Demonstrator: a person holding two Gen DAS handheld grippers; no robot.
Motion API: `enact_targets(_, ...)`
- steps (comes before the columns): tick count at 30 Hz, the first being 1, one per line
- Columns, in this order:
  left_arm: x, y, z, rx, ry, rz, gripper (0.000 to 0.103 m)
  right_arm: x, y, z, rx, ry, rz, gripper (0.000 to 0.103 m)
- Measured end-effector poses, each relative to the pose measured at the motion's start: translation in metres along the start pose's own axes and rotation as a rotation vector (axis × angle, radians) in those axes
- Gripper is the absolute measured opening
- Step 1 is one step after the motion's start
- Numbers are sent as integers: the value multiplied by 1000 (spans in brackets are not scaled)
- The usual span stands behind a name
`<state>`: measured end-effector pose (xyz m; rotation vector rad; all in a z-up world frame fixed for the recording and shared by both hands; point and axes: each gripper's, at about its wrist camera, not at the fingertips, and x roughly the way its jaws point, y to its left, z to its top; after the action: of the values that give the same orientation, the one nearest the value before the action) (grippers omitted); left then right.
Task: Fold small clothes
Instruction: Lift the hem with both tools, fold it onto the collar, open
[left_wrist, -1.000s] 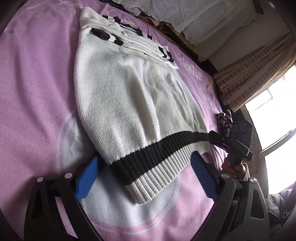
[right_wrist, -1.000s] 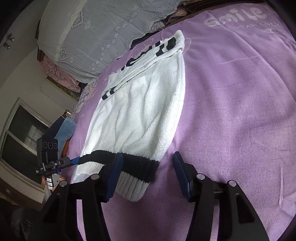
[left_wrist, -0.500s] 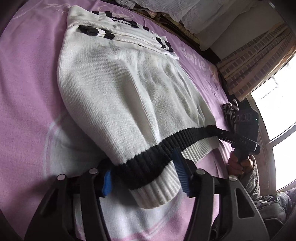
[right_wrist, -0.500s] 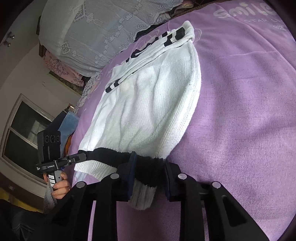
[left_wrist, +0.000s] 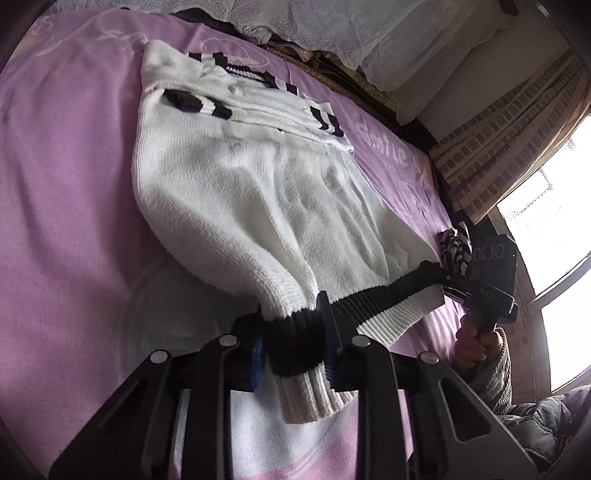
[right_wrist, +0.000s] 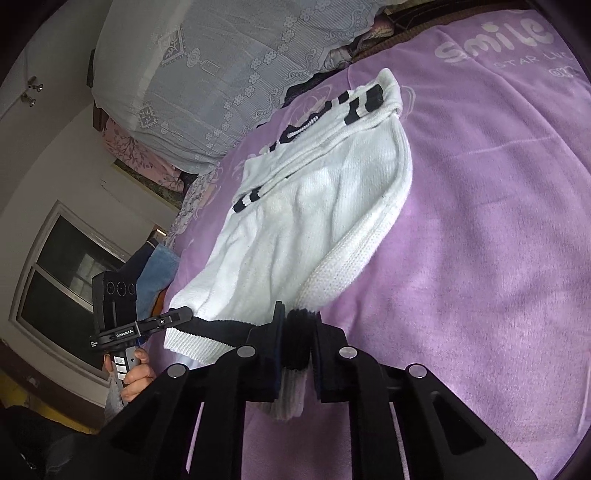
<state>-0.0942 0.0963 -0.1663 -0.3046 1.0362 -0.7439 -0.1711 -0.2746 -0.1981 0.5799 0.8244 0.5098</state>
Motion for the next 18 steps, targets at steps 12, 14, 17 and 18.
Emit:
enact_targets(12,-3,-11,50,75,-50,110,23,6,18,53,-33,-80,-25,12)
enact_targets(14,-4,-13,59,91,-62,135,23,9,17,64,-26,-87,-26,12)
enact_targets(17,-3,-16,73,111,-78,161,23,16,19,79,-32,-95,-31,12)
enact_targets(18,-3,-17,77,115,-83,169,23,18,20,84,-30,-97,-33,12)
